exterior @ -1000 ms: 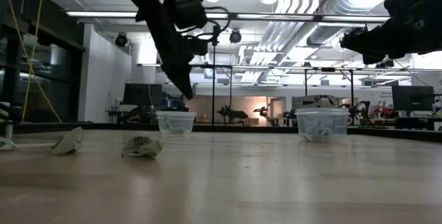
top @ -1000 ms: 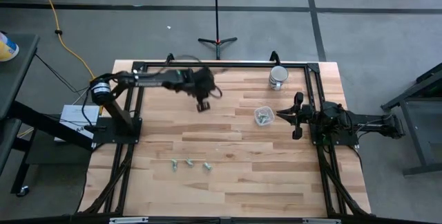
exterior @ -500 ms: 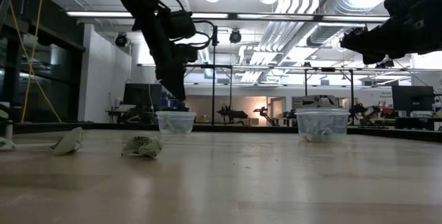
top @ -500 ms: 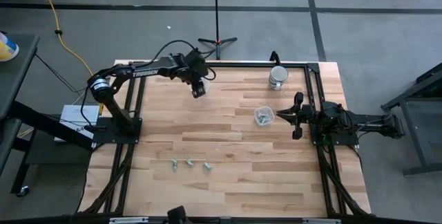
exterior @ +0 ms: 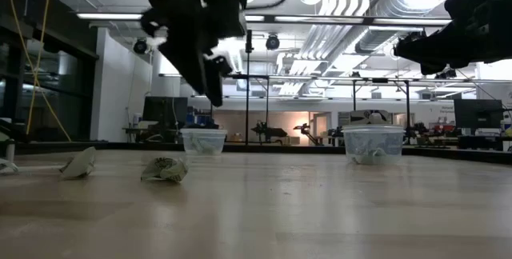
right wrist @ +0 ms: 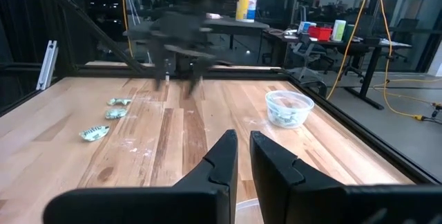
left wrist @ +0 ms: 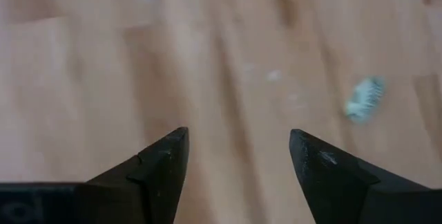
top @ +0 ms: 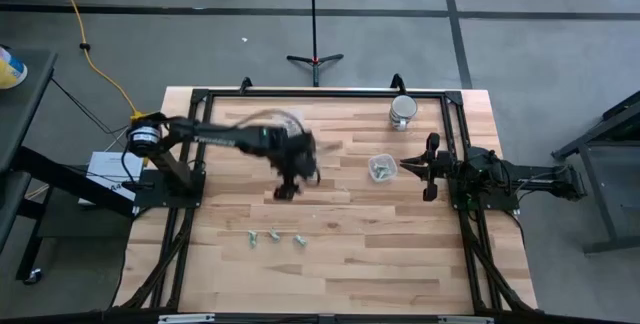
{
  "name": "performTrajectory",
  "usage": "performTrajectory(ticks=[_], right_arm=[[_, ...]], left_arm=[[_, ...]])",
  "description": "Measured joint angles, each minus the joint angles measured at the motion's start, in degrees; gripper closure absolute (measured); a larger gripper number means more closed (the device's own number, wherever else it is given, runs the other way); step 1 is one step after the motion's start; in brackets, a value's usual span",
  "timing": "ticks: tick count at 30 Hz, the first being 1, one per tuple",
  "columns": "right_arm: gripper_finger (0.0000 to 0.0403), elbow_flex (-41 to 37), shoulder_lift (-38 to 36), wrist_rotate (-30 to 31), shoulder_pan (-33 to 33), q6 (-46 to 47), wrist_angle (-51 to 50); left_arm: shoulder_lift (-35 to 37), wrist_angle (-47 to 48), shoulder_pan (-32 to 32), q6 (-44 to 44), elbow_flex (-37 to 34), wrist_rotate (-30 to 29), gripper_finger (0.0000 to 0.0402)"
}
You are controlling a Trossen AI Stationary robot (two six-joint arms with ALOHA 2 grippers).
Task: Pick and place Stevia / Truvia into bins
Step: Put the stevia packet into the round transparent container
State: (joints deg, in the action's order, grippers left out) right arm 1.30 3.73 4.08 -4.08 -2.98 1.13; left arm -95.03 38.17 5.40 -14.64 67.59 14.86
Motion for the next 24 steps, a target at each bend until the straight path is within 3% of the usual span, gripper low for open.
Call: performTrajectory(ticks=[12, 17, 24], right_arm=[[0.0370, 0.00, 0.00, 0.01, -0.02, 0.20, -0.03], [0.0370, 0.00, -0.14, -0.04, -0.02, 3.53, -0.17], [0.0371, 0.00, 0.04, -1.07, 0.00, 4.50, -0.81]], left_arm=[[-1.46, -8.35, -20.71, 11.65, -1.11, -8.22, 0.0130], [-2.48, -10.41, -24.92, 13.20, -2.80, -14.00, 0.0131], [-5.02, -16.26, -26.57, 12.29, -6.08, -12.47, 0.0133]])
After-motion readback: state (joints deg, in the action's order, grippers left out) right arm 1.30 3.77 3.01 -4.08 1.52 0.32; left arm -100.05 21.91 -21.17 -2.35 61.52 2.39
